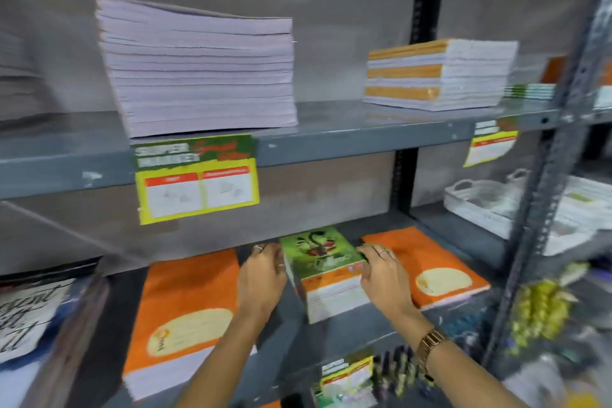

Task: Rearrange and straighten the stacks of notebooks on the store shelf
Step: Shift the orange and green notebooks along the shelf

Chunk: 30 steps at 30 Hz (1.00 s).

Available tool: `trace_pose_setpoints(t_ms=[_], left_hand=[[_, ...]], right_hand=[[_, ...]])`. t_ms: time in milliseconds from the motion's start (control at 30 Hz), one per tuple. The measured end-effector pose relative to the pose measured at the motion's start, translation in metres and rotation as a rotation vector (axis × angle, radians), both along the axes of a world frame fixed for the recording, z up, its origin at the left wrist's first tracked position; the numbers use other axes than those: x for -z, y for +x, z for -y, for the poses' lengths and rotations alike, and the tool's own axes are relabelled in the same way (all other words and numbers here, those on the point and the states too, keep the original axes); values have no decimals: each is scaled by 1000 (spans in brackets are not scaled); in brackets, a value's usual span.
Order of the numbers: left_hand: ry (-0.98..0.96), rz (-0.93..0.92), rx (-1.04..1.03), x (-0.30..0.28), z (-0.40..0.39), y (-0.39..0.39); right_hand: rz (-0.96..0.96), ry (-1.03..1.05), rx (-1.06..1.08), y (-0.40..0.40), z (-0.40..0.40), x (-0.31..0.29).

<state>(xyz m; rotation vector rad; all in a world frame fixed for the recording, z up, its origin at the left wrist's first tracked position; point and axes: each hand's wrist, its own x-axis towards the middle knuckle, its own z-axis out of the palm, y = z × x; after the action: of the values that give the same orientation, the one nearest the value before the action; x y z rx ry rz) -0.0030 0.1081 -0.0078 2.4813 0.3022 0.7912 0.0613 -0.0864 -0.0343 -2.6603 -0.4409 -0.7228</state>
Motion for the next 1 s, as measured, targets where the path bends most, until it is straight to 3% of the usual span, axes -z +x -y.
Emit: trace_pose_setpoints(t_ms=[167,367,467,667,833,1000], left_hand=[[-126,-4,167,17,73,43],[-66,-68,338,39,148,82],[-86,-223,358,47,177,97],[-569,-596,301,66,213,121],[-1166,-575,137,73,221,140],[-1317,-604,134,62,225,140]], right_hand=[[-60,-40,148,34,71,11],[-255,-42,280,66,138,28],[-398,-65,374,81,160,35],[-753,149,519,109,183,47],[-827,206,479,127,191,48],[-767,229,489,132,182,42]])
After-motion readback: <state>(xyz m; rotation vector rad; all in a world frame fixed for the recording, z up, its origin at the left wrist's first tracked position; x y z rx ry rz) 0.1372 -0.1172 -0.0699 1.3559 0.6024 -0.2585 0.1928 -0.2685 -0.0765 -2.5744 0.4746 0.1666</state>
